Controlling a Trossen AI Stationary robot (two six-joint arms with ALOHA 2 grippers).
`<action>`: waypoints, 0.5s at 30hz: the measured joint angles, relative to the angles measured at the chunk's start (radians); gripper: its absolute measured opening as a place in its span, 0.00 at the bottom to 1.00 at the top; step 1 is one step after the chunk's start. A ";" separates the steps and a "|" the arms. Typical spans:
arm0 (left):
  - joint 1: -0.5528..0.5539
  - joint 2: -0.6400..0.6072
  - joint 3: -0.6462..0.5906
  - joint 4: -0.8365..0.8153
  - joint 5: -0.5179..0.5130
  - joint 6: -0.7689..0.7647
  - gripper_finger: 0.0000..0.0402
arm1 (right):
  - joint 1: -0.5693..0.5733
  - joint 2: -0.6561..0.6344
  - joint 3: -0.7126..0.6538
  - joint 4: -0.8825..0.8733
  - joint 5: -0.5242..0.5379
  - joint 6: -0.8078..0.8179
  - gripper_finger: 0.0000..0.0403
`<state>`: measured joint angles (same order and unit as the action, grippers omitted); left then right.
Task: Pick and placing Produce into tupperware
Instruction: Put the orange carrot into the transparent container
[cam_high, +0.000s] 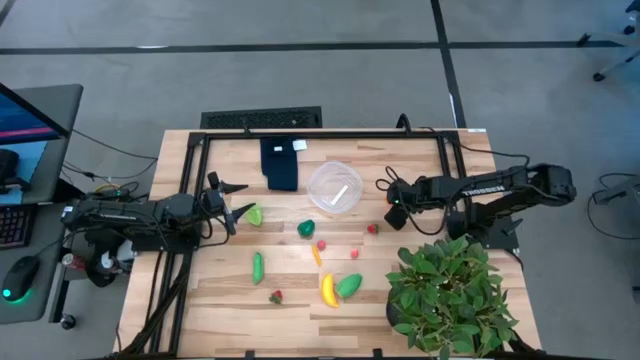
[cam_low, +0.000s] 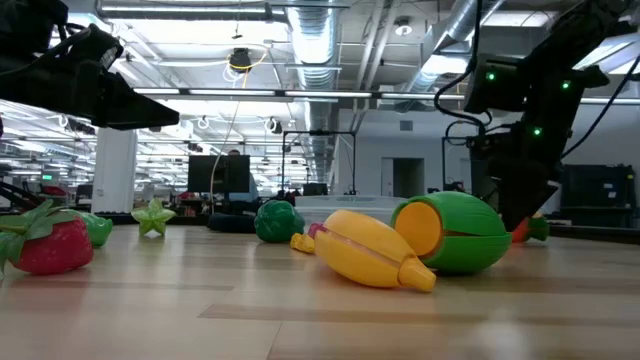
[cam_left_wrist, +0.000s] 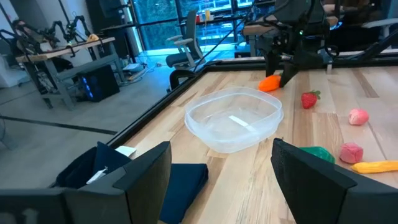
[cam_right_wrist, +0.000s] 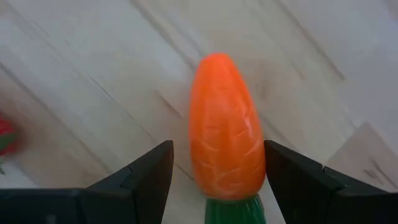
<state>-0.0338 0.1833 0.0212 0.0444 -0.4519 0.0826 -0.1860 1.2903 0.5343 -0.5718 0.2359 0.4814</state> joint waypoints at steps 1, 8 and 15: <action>0.000 0.000 0.000 0.000 0.000 0.000 0.66 | 0.000 0.006 0.000 0.002 0.000 0.000 0.60; 0.000 0.000 0.000 0.000 0.000 0.000 0.66 | 0.000 0.005 0.000 0.013 -0.001 -0.002 0.58; 0.000 0.000 0.000 0.000 0.000 0.001 0.66 | 0.000 0.006 0.000 0.024 -0.001 -0.010 0.50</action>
<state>-0.0338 0.1833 0.0216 0.0444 -0.4520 0.0837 -0.1860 1.2961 0.5343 -0.5474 0.2352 0.4709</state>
